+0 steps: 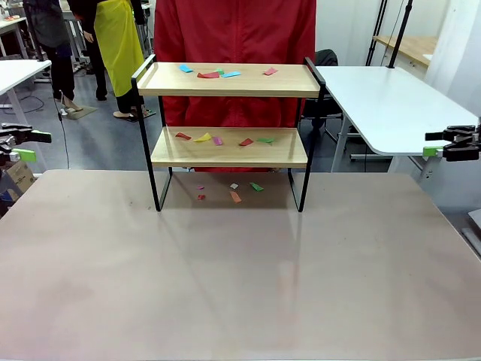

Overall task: Clean the shelf.
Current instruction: Pick up the Duster handed by the human.

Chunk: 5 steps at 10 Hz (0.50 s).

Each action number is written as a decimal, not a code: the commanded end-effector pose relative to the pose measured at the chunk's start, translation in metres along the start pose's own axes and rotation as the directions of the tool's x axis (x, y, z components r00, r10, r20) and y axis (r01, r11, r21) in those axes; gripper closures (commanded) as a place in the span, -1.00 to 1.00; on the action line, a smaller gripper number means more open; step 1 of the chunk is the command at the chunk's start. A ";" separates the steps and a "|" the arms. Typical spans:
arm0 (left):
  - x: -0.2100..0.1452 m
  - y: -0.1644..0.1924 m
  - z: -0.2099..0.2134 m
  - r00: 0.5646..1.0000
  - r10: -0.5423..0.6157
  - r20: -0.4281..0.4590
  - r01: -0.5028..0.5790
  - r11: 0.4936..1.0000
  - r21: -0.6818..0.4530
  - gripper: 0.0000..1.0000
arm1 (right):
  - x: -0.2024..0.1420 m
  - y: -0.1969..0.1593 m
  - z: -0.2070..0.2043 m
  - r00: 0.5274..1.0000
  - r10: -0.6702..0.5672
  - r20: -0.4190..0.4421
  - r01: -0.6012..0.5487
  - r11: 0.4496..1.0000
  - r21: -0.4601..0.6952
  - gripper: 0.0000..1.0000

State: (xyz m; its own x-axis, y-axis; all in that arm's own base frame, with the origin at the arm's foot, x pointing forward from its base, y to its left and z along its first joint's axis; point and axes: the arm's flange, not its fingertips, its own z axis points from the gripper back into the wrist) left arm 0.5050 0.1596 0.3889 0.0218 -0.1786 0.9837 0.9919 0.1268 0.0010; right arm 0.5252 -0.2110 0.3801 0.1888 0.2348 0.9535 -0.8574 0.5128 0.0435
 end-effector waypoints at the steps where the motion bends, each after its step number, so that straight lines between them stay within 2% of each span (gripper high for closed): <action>1: -0.005 0.008 0.002 1.000 0.000 0.012 -0.001 0.999 0.032 -1.00 | 0.001 -0.007 -0.002 0.999 0.040 0.032 -0.039 0.998 -0.042 -1.00; 5: -0.006 0.011 -0.002 1.000 -0.023 0.003 0.023 0.997 0.080 -1.00 | 0.002 -0.015 0.002 0.998 0.041 0.042 -0.037 0.997 -0.074 -1.00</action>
State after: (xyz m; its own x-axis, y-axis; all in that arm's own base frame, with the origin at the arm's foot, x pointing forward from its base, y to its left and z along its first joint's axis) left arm 0.5149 0.1640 0.3812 0.0253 -0.1811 0.9831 0.9820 0.1884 0.0094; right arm 0.5300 -0.2193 0.3829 0.1689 0.2164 0.9616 -0.8396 0.5426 0.0254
